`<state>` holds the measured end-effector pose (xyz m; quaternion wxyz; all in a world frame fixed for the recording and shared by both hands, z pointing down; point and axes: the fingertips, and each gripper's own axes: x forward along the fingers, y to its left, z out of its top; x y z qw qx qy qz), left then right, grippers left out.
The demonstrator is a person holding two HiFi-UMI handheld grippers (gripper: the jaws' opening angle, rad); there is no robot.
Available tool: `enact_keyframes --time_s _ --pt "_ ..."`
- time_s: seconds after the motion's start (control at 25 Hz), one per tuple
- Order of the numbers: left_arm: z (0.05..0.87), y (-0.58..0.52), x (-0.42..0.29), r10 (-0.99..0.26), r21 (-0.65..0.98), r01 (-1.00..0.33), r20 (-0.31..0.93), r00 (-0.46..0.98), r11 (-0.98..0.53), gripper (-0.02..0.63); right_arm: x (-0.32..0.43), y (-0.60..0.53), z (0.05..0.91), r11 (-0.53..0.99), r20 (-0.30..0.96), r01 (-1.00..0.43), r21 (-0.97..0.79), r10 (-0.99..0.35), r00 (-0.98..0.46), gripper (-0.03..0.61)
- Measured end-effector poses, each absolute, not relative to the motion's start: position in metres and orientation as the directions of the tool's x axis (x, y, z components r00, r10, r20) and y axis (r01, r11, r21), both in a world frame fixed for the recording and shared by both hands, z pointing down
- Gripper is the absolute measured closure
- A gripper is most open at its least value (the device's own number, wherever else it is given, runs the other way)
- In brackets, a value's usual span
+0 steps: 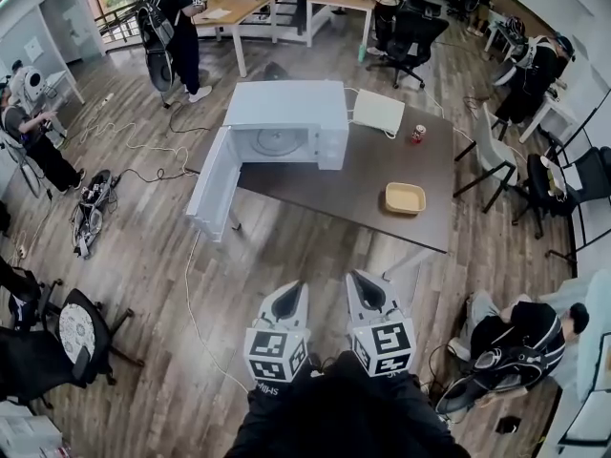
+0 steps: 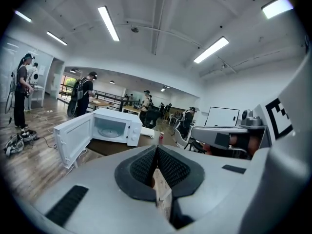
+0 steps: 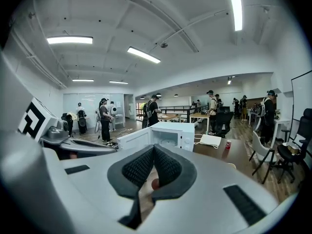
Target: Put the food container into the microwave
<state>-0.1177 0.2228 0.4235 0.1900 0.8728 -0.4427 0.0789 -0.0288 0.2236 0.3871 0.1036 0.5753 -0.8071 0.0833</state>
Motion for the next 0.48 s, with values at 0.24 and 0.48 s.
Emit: enact_keyframes --time_s 0.24,0.48 --pt "0.436 0.216 -0.125 -0.726 0.293 -0.793 0.321 0.608 -0.534 0.58 -0.035 0.221 0.401 0.304 0.3 -0.952 -0.013 -0.907 -0.294 0.556" --pt "0.444 0.201 -0.107 -0.701 0.306 -0.772 0.324 0.635 -0.557 0.58 -0.016 0.207 0.411 0.261 0.328 -0.965 -0.012 -0.911 -0.251 0.555"
